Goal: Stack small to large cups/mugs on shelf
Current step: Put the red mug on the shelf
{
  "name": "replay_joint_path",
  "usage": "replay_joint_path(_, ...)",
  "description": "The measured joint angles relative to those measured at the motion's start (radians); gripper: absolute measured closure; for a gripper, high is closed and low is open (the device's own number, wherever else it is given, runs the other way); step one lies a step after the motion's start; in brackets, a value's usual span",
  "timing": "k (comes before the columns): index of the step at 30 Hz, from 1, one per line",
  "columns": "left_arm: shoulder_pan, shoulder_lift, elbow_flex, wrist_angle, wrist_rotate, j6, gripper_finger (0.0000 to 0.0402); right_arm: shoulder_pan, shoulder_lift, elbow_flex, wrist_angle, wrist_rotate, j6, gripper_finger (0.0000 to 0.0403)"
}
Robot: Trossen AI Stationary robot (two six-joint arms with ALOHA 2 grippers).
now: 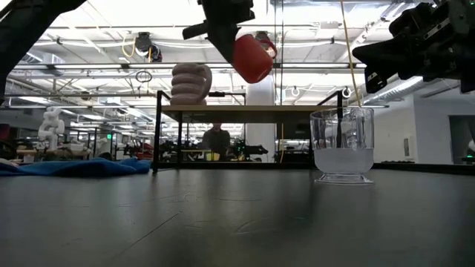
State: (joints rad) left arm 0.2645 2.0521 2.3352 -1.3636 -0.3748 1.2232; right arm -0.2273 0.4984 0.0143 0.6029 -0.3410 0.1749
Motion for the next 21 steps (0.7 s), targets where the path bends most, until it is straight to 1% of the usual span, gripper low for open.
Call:
replay_joint_path(3, -0.001, 0.000, 0.000, -0.002, 0.113, 0.001, 0.0396, 0.000, 0.000, 0.000, 0.004, 0.000, 0.000, 0.0403)
replay_joint_path(4, -0.001, 0.000, 0.000, -0.003, 0.129, 0.003, 0.0396, 0.000, 0.000, 0.000, 0.007, 0.000, 0.000, 0.0403)
replay_joint_path(9, 0.005, 0.002, 0.000, -0.027, 0.132, 0.007, 0.0396, 0.000, 0.000, 0.000, 0.014, 0.000, 0.000, 0.0403)
replay_joint_path(11, 0.011, 0.004, -0.005, -0.039, 0.128, 0.006, 0.0396, 0.000, 0.000, 0.000, 0.015, 0.000, 0.000, 0.0403)
replay_joint_path(14, 0.012, 0.015, -0.017, -0.038, 0.093, -0.006, 0.0396, 0.000, 0.000, 0.000, 0.015, 0.000, 0.000, 0.0403)
replay_joint_path(17, 0.012, 0.017, -0.049, -0.025, 0.075, 0.000, 0.0396, 0.000, 0.000, 0.000, 0.017, 0.000, 0.000, 0.0403)
replay_joint_path(21, 0.005, 0.017, -0.094, -0.009, -0.005, 0.019, 0.0396, 0.000, 0.000, 0.000, 0.019, 0.000, 0.000, 0.0403)
